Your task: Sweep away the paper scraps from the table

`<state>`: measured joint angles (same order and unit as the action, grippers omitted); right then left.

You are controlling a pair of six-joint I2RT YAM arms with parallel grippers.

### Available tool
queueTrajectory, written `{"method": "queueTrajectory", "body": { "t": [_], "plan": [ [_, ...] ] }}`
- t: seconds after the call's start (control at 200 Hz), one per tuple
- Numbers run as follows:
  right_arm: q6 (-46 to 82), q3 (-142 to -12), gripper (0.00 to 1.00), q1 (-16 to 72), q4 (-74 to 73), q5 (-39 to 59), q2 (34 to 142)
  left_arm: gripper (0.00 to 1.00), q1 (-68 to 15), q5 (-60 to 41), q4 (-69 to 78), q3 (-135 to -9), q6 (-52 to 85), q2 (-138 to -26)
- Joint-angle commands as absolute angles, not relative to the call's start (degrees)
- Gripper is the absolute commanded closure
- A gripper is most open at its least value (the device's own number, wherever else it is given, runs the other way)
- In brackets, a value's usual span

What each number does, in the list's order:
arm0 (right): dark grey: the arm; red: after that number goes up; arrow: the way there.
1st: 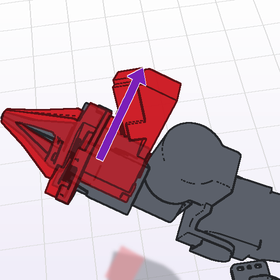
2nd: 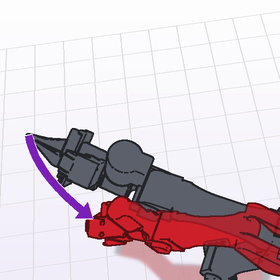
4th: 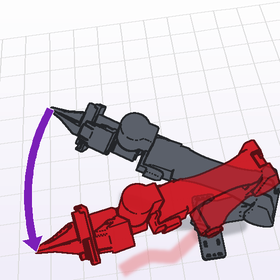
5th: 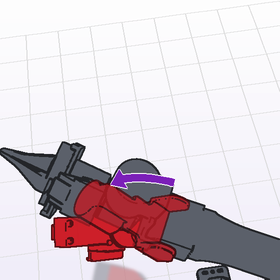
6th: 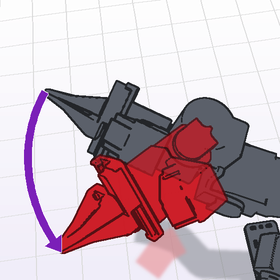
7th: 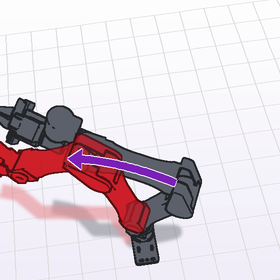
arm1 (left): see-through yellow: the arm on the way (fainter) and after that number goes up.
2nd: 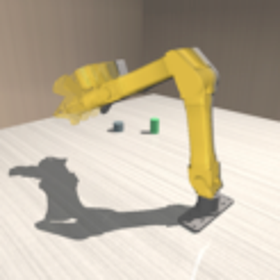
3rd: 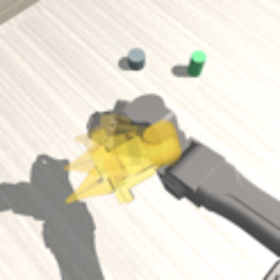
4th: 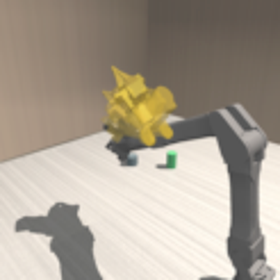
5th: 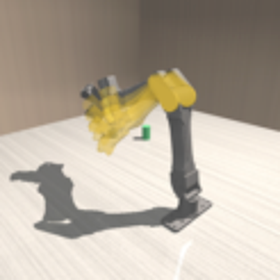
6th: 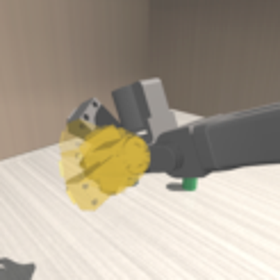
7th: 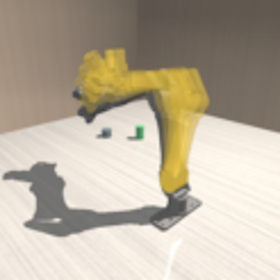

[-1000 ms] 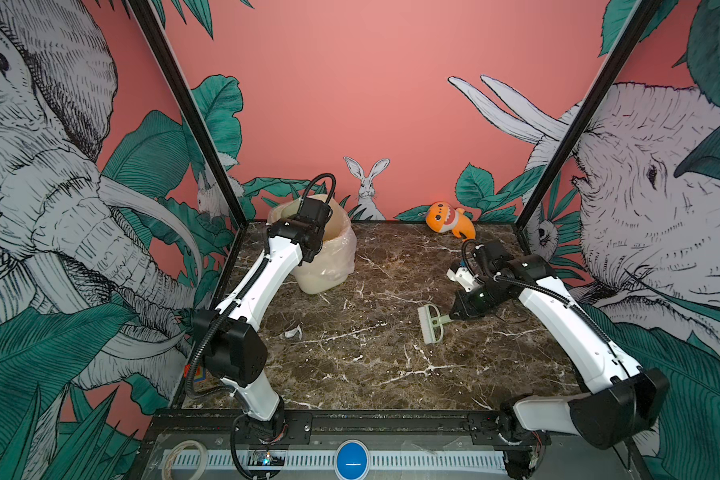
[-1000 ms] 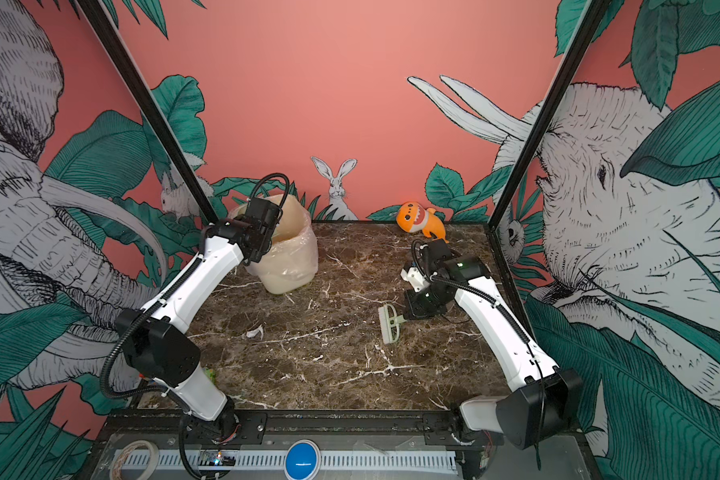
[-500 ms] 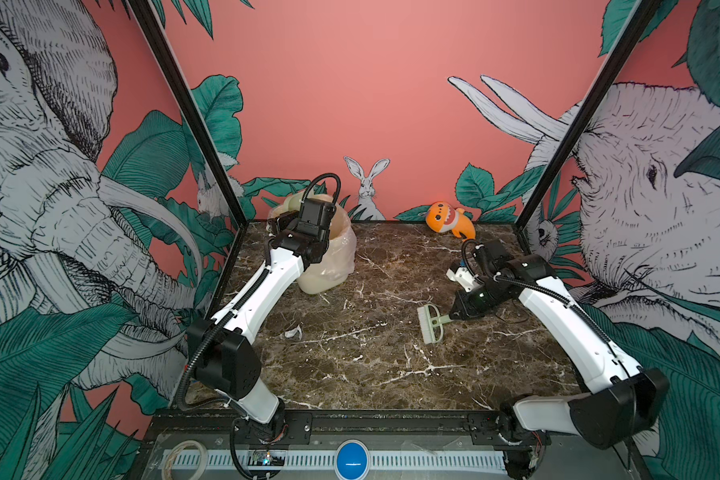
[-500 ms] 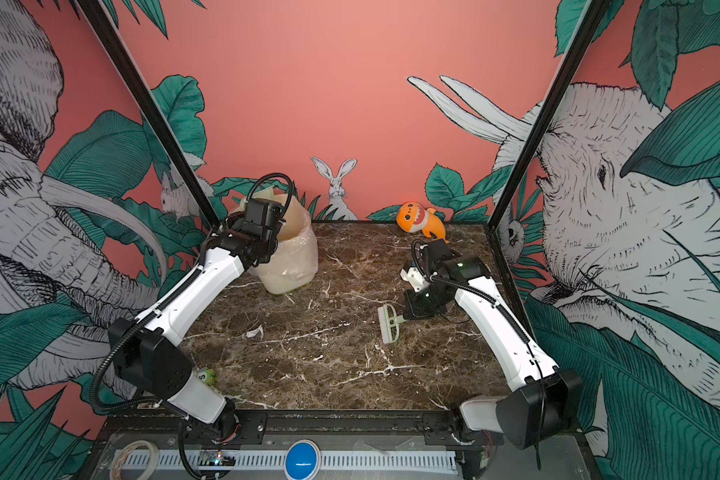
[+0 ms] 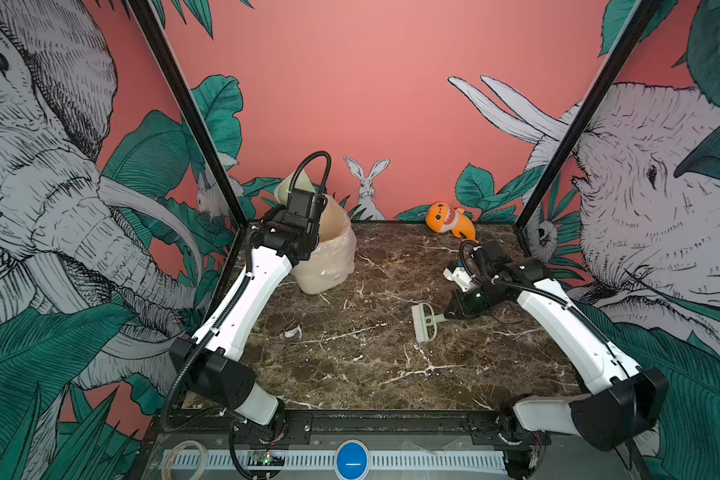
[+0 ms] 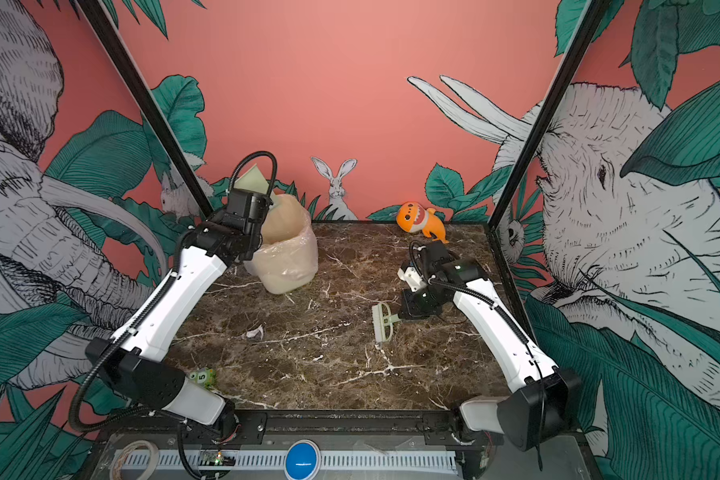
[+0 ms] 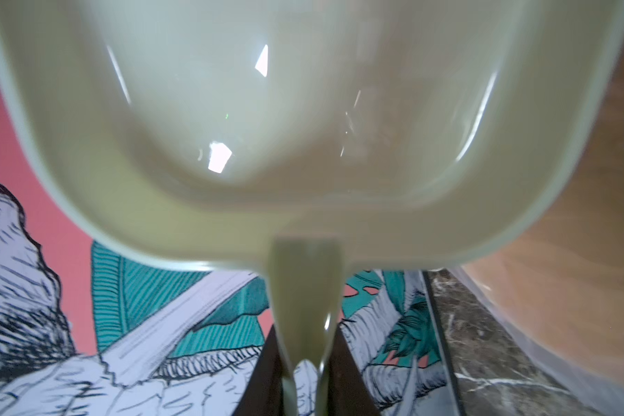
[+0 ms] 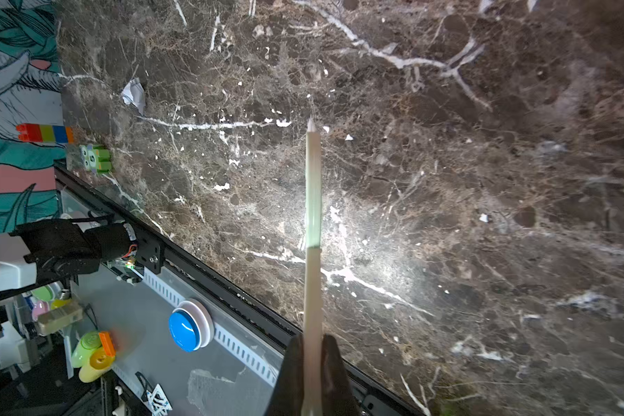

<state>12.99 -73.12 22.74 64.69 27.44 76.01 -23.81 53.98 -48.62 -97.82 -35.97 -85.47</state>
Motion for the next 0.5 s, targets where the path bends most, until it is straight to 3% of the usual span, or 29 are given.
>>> {"method": "queueTrajectory", "body": {
  "t": [0.0,0.245,0.495],
  "plan": [
    [18.8,-71.0,1.00,27.9,57.6,29.7,75.2,0.88,-23.9,43.4,-57.0,-97.0,-21.2,-78.5],
    [31.3,-67.4,1.00,41.4,35.9,30.7,78.9,0.87,-23.9,30.0,-60.4,-90.0,-10.0,-70.1],
    [44.7,-66.2,1.00,50.5,10.7,33.2,87.3,0.87,-23.9,24.1,-60.6,-86.9,-6.3,-67.2]
  ]
}}
